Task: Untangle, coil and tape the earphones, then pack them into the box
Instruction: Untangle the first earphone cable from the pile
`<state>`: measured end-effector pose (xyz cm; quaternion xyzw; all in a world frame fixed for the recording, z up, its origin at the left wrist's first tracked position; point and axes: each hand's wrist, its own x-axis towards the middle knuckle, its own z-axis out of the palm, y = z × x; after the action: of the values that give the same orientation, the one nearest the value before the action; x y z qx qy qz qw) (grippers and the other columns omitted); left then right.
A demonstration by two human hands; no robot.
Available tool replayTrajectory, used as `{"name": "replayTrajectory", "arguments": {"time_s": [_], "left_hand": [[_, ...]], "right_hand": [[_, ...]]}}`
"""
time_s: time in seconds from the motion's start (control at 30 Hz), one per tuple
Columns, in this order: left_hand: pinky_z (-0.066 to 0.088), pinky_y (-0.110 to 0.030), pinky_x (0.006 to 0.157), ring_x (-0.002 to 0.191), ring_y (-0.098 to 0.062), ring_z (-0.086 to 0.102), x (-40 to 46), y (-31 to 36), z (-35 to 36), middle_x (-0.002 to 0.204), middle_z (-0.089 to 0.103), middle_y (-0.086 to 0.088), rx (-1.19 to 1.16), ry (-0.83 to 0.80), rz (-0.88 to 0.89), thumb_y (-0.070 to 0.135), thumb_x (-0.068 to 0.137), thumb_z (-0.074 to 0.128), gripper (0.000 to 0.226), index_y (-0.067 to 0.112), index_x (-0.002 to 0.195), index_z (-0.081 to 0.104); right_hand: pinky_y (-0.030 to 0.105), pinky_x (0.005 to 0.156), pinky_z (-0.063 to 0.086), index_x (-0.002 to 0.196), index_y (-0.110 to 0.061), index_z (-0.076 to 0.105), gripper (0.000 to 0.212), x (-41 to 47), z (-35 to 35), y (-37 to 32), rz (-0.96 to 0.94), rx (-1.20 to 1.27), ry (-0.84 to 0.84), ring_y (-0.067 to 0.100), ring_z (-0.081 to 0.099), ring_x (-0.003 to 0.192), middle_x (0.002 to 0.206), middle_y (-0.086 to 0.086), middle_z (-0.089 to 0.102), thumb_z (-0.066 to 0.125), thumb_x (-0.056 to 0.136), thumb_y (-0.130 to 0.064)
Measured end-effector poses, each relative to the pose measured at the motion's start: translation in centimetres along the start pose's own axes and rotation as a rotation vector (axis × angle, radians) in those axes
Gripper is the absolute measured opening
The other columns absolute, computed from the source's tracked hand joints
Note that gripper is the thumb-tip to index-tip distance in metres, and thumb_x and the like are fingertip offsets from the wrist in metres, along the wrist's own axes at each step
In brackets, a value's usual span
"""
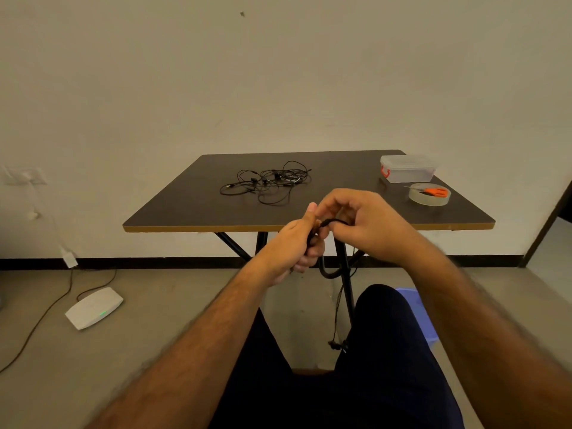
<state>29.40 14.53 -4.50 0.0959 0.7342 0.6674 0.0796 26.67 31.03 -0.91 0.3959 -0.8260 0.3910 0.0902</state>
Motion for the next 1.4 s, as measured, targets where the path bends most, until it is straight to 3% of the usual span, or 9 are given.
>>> {"name": "replayTrajectory", "arguments": {"time_s": [0.17,0.4,0.57,0.7,0.8,0.9,1.03,1.23,1.4], "left_hand": [[0.014,-0.021,0.042,0.046,-0.007,0.016,-0.2,0.0,0.3,0.056,0.023,0.007,-0.207,-0.183,-0.075,0.068,0.095,0.019,0.056,0.022,0.070,0.038],[0.017,-0.017,0.039,0.041,-0.003,0.024,-0.5,0.7,1.1,0.053,0.030,0.008,-0.504,-0.366,-0.073,0.063,0.092,0.031,0.048,0.022,0.069,0.040],[0.021,-0.016,0.039,0.041,-0.003,0.029,-0.5,1.5,1.4,0.055,0.034,0.008,-0.585,-0.395,-0.004,0.059,0.097,0.029,0.047,0.022,0.072,0.043],[0.022,-0.019,0.040,0.042,-0.005,0.029,-0.3,2.3,1.3,0.055,0.034,0.006,-0.616,-0.251,0.072,0.057,0.100,0.025,0.050,0.019,0.072,0.043],[0.028,-0.020,0.041,0.043,-0.007,0.031,0.0,2.5,1.2,0.056,0.033,0.005,-0.626,-0.118,0.123,0.057,0.101,0.023,0.052,0.019,0.072,0.043],[0.034,-0.023,0.043,0.044,-0.009,0.034,0.1,2.4,1.3,0.056,0.034,0.004,-0.618,-0.020,0.187,0.057,0.101,0.022,0.051,0.018,0.075,0.042],[0.038,-0.025,0.047,0.048,-0.012,0.040,0.1,2.5,1.3,0.057,0.037,0.003,-0.610,0.095,0.253,0.057,0.100,0.022,0.050,0.018,0.075,0.042],[0.049,-0.029,0.052,0.051,-0.015,0.051,0.1,2.4,1.3,0.057,0.049,0.003,-0.368,0.226,0.392,0.048,0.103,0.020,0.047,0.016,0.078,0.043],[0.051,-0.033,0.055,0.052,-0.016,0.055,0.3,1.5,1.4,0.060,0.053,0.003,-0.132,0.336,0.466,0.050,0.099,0.025,0.046,0.015,0.076,0.045]], "right_hand": [[0.032,0.076,0.059,0.089,-0.013,0.070,0.009,0.5,-0.9,0.9,0.002,0.132,0.075,0.019,0.068,0.075,0.082,0.003,0.071,0.073,0.084,-0.006],[0.030,0.077,0.058,0.091,-0.006,0.071,0.010,0.4,0.4,3.0,0.037,0.460,0.121,0.018,0.069,0.078,0.082,0.008,0.072,0.065,0.088,0.001],[0.023,0.074,0.055,0.085,-0.016,0.073,0.015,-0.5,2.2,3.1,0.088,0.674,0.088,0.011,0.069,0.077,0.078,-0.001,0.073,0.062,0.087,-0.005],[0.029,0.075,0.058,0.091,-0.012,0.071,0.022,-1.4,3.8,3.2,0.166,0.706,0.024,0.018,0.070,0.079,0.082,0.004,0.074,0.053,0.095,0.000],[0.033,0.073,0.058,0.093,-0.007,0.069,0.016,-1.8,4.5,3.0,0.212,0.701,-0.014,0.022,0.068,0.073,0.081,0.011,0.070,0.055,0.095,-0.014],[0.034,0.073,0.058,0.095,-0.002,0.065,0.026,-2.0,4.8,2.8,0.252,0.655,-0.073,0.023,0.069,0.074,0.082,0.011,0.069,0.054,0.094,-0.025],[0.037,0.072,0.059,0.095,-0.005,0.064,0.021,-2.4,5.3,2.4,0.345,0.688,-0.175,0.022,0.068,0.069,0.079,0.007,0.070,0.047,0.102,-0.014],[0.036,0.065,0.056,0.120,-0.012,0.063,0.026,-2.9,5.1,1.8,0.356,0.715,-0.308,0.012,0.048,0.050,0.066,0.003,0.056,0.045,0.103,-0.016],[0.025,0.054,0.051,0.116,-0.023,0.062,0.018,-2.7,4.0,0.3,0.317,0.484,-0.410,0.011,0.047,0.050,0.062,0.000,0.054,0.053,0.100,-0.019]]}}
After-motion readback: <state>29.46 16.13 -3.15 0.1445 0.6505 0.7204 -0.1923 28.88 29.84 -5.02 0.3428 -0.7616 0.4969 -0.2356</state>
